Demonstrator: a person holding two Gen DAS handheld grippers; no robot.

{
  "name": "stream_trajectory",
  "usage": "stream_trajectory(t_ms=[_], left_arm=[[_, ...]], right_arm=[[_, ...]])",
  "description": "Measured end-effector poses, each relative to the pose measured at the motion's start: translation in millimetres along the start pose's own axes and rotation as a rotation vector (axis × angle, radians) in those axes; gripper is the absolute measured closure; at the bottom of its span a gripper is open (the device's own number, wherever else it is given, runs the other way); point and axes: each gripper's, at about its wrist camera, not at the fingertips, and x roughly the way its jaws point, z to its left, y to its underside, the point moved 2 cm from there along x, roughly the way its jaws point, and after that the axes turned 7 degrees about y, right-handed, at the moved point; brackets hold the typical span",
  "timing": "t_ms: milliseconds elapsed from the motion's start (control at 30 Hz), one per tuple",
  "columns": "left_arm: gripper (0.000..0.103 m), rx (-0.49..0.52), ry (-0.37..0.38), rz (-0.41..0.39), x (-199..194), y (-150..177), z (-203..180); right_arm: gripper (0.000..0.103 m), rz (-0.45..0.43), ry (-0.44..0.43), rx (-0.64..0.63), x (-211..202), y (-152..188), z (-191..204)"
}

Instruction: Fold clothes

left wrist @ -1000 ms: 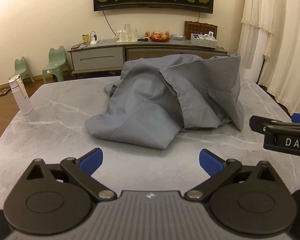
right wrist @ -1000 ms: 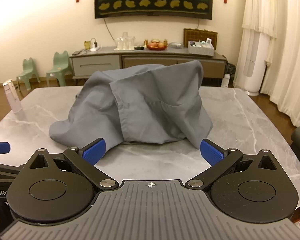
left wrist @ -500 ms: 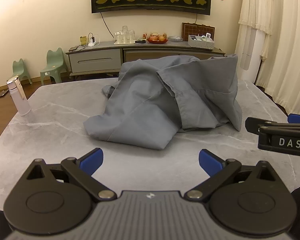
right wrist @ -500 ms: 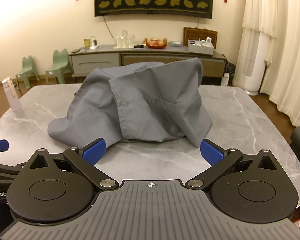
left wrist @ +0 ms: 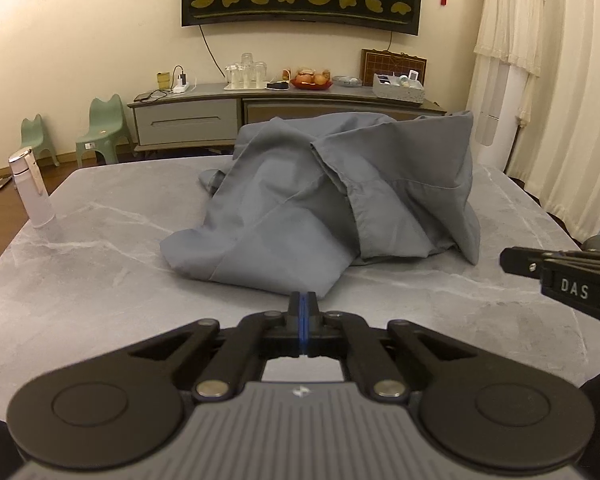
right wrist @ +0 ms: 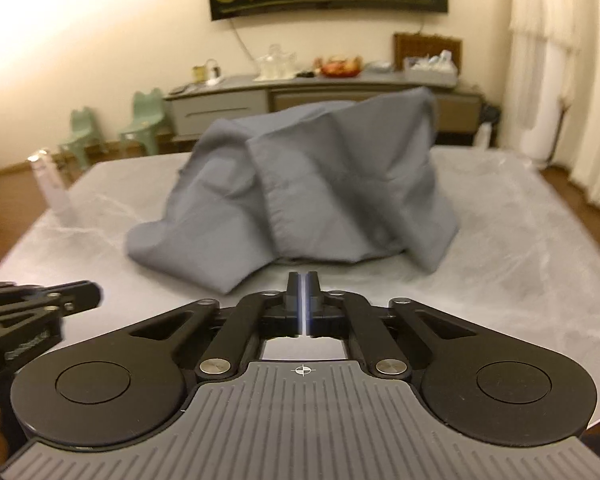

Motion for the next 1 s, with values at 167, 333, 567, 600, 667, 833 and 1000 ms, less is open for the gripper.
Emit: stream_trajectory(t_ms=[167, 333, 567, 600, 667, 833, 1000], left_arm=[[0.102, 0.005, 0.006, 0.023, 6, 1, 1], [0.008, 0.009, 0.023, 0.035, 16, -3, 4], [0.000, 0.020, -0.027, 0.012, 47, -17, 12], [0.000, 0.015, -0.030, 0.018, 58, -21, 15], [0.000, 0.006, -0.036, 0.030, 80, -29, 21], [0.000, 0.017, -0.073, 0.053, 149, -48, 38], [0.000, 0.067, -0.176, 0.109, 234, -57, 60]], right_arm=[[0.103, -0.015, 0.002, -0.011, 2, 2, 4], [0.033, -0.017, 0.068, -0.006, 12, 1, -1], [0.001, -0.015, 0.084, 0.010, 45, 2, -18], [0.001, -0.002, 0.079, 0.014, 53, 1, -22], [0.001, 0.003, 0.083, 0.010, 70, -7, -30], [0.000, -0.025, 0.119, -0.019, 124, -45, -47], [0.000, -0.049, 0.187, -0.123, 199, -67, -45]])
